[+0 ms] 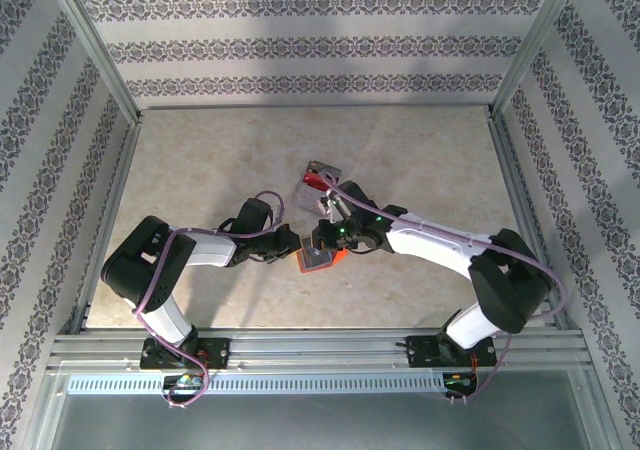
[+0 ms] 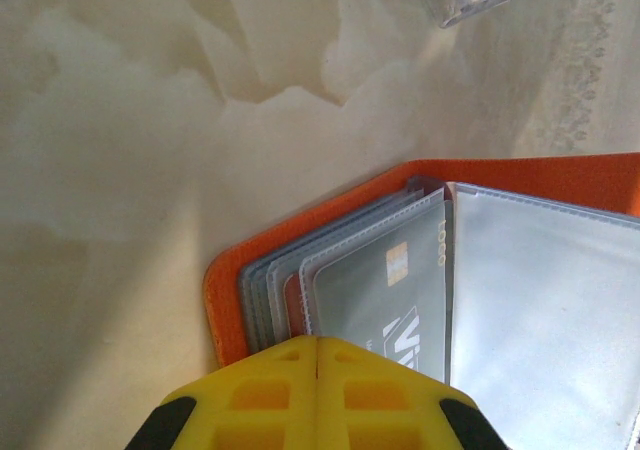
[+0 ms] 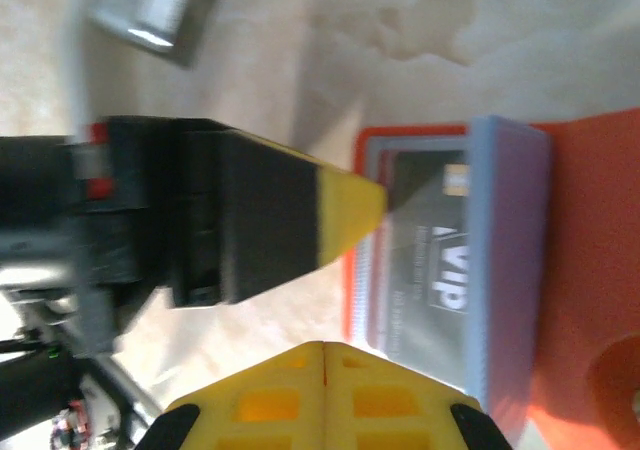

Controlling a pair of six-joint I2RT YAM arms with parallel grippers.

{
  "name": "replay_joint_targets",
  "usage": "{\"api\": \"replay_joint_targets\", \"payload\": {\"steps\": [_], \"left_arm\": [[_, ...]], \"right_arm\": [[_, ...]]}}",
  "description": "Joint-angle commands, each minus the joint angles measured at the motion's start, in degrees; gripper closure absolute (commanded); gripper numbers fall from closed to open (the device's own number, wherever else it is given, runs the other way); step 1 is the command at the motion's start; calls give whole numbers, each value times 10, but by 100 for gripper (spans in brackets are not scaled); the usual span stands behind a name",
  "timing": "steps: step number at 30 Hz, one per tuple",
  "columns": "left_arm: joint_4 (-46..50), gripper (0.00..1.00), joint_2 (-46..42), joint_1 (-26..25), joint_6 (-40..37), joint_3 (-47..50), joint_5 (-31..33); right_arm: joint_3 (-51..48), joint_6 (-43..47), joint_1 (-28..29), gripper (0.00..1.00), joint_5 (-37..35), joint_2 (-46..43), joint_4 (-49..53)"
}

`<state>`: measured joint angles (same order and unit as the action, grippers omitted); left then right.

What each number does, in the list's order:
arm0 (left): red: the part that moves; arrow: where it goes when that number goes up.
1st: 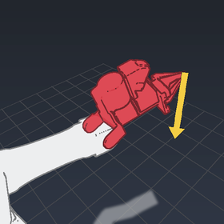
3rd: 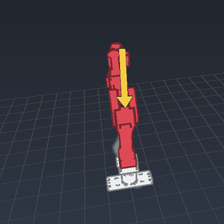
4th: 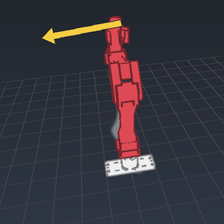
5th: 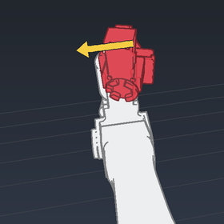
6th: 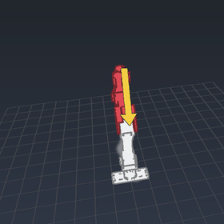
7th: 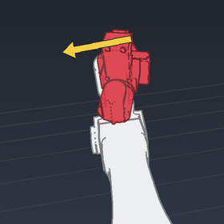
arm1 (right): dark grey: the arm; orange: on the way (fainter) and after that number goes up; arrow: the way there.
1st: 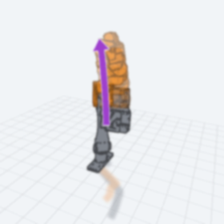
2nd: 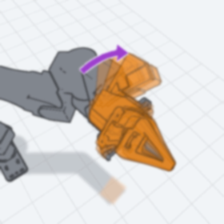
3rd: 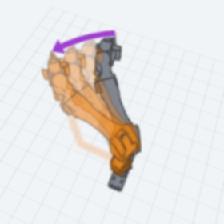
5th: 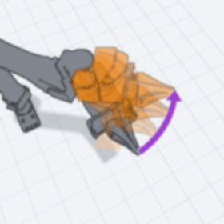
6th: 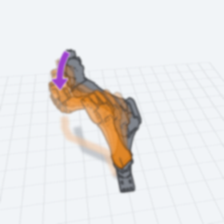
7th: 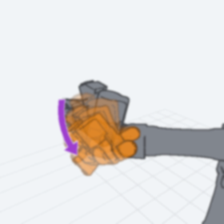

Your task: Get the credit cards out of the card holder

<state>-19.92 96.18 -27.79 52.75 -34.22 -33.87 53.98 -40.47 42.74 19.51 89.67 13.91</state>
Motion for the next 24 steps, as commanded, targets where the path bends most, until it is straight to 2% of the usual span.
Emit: {"api": "replay_joint_targets", "payload": {"steps": [1,5,13,18,24], "left_arm": [[30,95,10,-8,-17,-4,24],[34,95,7,-8,-19,-5,25],[47,92,-4,-8,-32,-16,17],[58,88,-21,-8,-43,-28,10],[75,82,-44,-8,-53,-46,-5]], "right_arm": [[26,14,0,97,-58,19,55],[12,21,-15,97,-100,16,83],[-44,37,-56,97,-97,14,81],[-70,51,-74,97,-63,23,67],[-96,45,-67,98,-37,28,49]]}}
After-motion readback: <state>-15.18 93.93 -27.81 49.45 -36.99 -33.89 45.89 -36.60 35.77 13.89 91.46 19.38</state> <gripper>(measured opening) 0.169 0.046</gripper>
